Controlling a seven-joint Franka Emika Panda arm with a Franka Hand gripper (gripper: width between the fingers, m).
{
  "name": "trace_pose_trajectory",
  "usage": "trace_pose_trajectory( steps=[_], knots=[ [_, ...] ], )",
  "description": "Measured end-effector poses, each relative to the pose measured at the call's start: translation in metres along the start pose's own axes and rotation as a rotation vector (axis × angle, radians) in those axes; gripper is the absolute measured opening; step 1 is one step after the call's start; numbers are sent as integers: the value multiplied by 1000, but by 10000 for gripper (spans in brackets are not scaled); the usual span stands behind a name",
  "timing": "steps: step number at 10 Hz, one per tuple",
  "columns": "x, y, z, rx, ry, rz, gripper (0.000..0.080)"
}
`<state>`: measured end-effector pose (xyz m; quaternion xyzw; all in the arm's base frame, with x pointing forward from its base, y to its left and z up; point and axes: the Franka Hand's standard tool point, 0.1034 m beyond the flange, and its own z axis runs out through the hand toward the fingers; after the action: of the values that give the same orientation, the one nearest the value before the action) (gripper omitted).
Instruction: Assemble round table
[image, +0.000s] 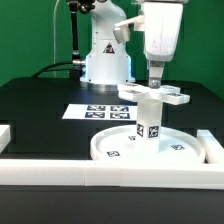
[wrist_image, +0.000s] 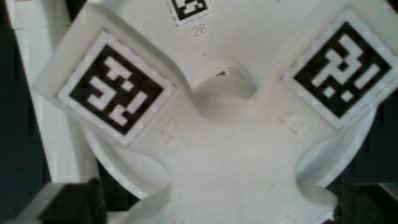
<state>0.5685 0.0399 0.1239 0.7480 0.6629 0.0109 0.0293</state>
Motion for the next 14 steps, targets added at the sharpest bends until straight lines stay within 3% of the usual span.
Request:
trace_pose_trajectory(
  steps=[4, 10, 11, 14],
  knots=[
    [0, -5, 17, 25, -16, 5, 649],
    [-1, -8, 23, 37, -20, 11, 637],
    [-2, -8, 23, 36, -20, 12, 465],
    [-3, -8, 23, 36, -20, 36, 449]
  ],
)
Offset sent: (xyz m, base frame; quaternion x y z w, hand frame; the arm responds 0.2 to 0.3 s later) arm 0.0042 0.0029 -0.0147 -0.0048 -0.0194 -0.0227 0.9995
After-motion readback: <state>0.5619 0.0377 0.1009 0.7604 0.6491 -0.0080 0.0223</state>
